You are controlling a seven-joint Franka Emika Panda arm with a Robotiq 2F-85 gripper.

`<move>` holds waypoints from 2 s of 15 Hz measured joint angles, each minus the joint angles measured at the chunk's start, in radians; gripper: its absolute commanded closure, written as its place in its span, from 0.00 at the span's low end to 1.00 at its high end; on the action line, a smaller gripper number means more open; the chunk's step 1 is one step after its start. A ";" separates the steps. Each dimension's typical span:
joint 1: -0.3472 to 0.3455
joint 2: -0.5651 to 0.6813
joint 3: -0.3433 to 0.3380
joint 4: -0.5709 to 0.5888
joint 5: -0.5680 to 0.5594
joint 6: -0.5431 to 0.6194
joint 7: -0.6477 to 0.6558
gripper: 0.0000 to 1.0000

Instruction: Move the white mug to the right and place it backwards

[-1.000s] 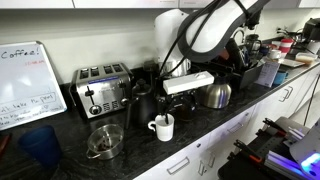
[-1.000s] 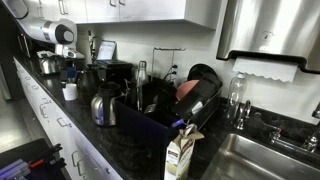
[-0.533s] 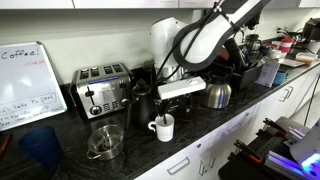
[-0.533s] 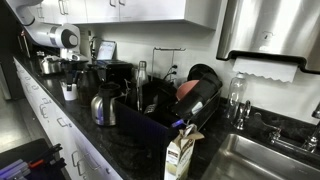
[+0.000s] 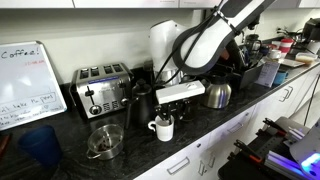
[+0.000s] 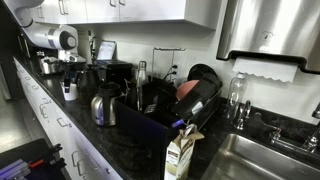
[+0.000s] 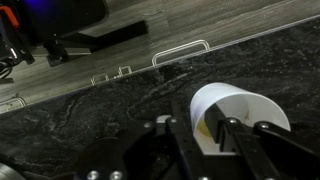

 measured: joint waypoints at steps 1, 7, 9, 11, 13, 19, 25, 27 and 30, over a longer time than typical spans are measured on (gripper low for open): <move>0.002 0.000 -0.001 0.000 -0.001 0.000 0.000 0.99; 0.006 -0.006 -0.002 0.004 -0.004 0.021 0.000 0.99; 0.005 -0.008 -0.005 0.004 -0.004 0.032 0.000 0.99; 0.003 -0.016 -0.010 0.004 -0.001 0.044 -0.002 0.99; -0.005 -0.042 -0.014 0.002 0.015 0.050 -0.012 0.99; -0.078 -0.253 -0.028 -0.032 0.213 0.032 -0.141 0.99; -0.169 -0.469 -0.080 -0.106 0.230 -0.043 -0.192 0.99; -0.214 -0.475 -0.086 -0.131 0.169 -0.025 -0.174 0.99; -0.265 -0.442 -0.088 -0.150 0.077 0.024 -0.118 0.99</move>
